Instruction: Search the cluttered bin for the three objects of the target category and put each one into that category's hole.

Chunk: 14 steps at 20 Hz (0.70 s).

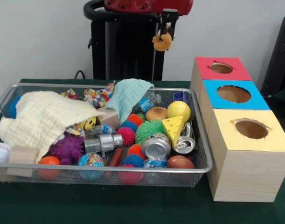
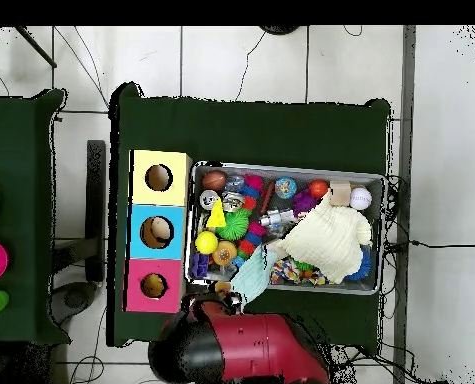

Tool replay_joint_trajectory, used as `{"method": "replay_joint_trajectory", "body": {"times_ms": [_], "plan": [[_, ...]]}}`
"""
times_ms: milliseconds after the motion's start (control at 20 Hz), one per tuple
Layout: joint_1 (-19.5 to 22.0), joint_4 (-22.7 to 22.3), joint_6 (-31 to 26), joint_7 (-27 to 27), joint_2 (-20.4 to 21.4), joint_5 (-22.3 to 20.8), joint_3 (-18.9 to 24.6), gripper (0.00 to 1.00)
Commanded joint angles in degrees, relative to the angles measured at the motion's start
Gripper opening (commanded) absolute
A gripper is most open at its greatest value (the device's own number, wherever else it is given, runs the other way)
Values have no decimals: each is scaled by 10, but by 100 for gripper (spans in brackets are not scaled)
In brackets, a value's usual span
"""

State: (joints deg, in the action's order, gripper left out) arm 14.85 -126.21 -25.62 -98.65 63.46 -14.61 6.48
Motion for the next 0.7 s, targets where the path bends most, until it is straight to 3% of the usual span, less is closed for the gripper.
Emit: {"method": "replay_joint_trajectory", "body": {"times_ms": [50,400,700], "plan": [[-48,-78,89,-192,-28,46,-41,0],[-133,-97,151,-231,-69,95,-60,0],[-171,-89,209,-239,-128,125,-65,0]]}}
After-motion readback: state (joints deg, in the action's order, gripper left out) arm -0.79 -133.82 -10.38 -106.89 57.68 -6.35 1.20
